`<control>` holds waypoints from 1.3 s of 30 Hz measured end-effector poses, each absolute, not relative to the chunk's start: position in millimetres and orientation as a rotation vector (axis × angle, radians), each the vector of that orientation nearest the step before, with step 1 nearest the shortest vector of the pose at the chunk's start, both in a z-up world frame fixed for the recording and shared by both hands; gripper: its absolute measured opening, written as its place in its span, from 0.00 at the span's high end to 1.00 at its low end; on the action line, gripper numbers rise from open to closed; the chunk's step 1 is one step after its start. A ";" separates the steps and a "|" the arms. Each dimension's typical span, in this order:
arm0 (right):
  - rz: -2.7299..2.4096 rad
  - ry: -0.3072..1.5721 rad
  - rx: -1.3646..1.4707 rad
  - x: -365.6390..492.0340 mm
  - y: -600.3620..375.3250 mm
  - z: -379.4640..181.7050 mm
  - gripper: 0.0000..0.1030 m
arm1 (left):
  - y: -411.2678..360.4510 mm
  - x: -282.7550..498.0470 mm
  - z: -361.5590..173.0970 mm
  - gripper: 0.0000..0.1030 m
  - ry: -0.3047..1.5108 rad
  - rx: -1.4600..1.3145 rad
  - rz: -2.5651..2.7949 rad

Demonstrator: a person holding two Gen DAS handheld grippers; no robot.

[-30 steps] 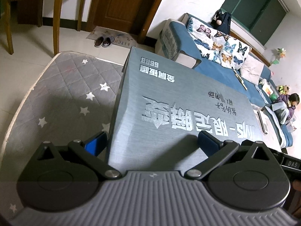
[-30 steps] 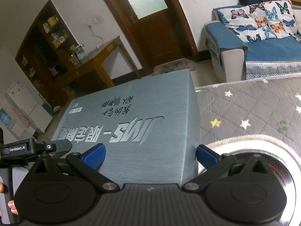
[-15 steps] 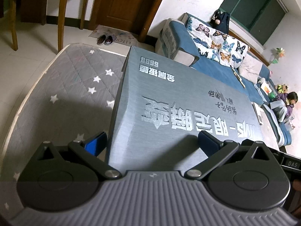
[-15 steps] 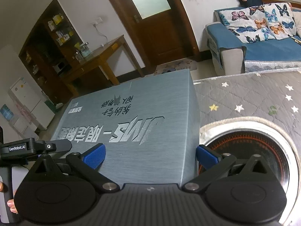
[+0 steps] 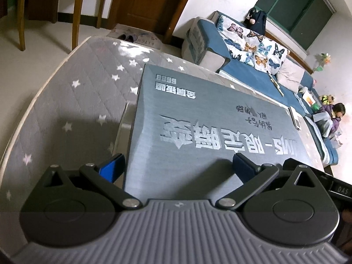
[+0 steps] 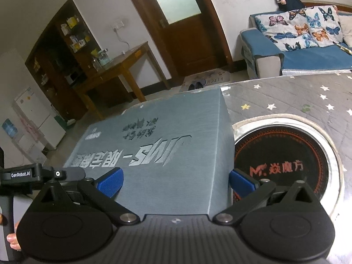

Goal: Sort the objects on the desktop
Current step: 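Lift the grey lid with both grippers above the white box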

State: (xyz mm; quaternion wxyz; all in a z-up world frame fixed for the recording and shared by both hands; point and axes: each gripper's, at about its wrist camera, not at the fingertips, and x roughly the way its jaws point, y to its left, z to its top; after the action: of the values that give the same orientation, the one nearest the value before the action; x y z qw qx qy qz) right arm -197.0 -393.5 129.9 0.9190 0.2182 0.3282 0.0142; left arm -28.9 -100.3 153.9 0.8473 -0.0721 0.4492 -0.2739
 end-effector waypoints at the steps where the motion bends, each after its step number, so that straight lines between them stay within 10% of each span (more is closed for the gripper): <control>1: 0.030 0.672 0.446 -201.3 -392.0 130.6 0.00 | -97.5 -34.1 154.1 0.00 0.949 -0.155 -0.576; 39: 0.098 0.697 0.466 -372.3 -316.6 91.8 0.00 | -20.6 -213.7 127.2 0.00 0.863 -0.069 -0.546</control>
State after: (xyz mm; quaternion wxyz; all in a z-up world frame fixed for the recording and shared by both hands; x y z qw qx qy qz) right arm -372.3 -316.6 91.8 0.9124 0.2260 0.3381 0.0475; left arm -213.7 -20.6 127.2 0.8720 -0.0331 0.4128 -0.2611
